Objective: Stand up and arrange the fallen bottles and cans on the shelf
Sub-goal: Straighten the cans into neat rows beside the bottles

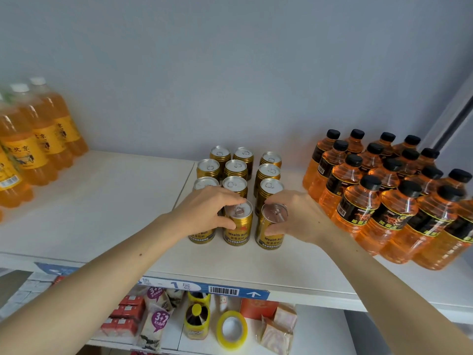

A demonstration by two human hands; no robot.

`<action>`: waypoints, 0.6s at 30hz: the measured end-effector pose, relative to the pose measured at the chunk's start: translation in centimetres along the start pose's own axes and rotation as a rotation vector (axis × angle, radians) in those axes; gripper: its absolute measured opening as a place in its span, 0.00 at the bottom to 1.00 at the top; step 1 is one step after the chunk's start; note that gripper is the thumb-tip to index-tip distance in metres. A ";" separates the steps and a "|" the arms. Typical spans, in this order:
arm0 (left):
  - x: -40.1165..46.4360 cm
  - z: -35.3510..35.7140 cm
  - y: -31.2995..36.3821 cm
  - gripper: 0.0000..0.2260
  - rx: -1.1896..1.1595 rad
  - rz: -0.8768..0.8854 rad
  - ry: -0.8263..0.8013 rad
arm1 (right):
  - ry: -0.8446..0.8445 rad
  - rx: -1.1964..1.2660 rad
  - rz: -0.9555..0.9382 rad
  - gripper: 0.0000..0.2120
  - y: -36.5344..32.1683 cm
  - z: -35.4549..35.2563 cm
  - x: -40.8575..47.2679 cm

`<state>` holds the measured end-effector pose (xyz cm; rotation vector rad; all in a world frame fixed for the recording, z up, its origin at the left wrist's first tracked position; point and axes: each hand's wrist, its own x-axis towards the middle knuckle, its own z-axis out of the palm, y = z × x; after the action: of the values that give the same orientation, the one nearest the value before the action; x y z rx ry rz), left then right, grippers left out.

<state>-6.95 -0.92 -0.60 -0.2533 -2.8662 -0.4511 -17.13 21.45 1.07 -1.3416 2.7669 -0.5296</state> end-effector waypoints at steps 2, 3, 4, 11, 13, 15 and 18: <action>0.1 -0.2 -0.2 0.29 -0.057 -0.018 -0.011 | -0.004 0.033 0.017 0.26 0.1 -0.2 0.0; 0.1 -0.4 -0.3 0.29 -0.121 -0.043 0.005 | 0.010 0.077 0.036 0.28 0.2 -0.4 0.0; 0.2 -0.7 -0.5 0.29 -0.203 -0.078 0.041 | 0.042 0.128 0.057 0.30 0.4 -0.7 0.1; 1.1 -2.1 -4.4 0.29 -0.557 -0.413 0.182 | 0.173 0.240 0.179 0.25 0.7 -1.6 4.2; 1.6 -1.9 -5.6 0.31 -0.630 -0.484 0.169 | 0.135 0.217 0.147 0.24 0.1 -1.1 5.7; 2.2 -1.4 -6.7 0.29 -0.618 -0.479 0.164 | 0.093 0.187 0.105 0.22 -0.9 -0.7 7.2; 3.4 -1.3 -7.5 0.23 -0.497 -0.374 0.146 | -0.034 0.101 0.097 0.24 -2.4 -0.3 9.4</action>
<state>-11.53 -7.94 -0.70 0.2352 -2.6110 -1.1986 -21.26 12.90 3.29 -1.1786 2.7210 -0.6260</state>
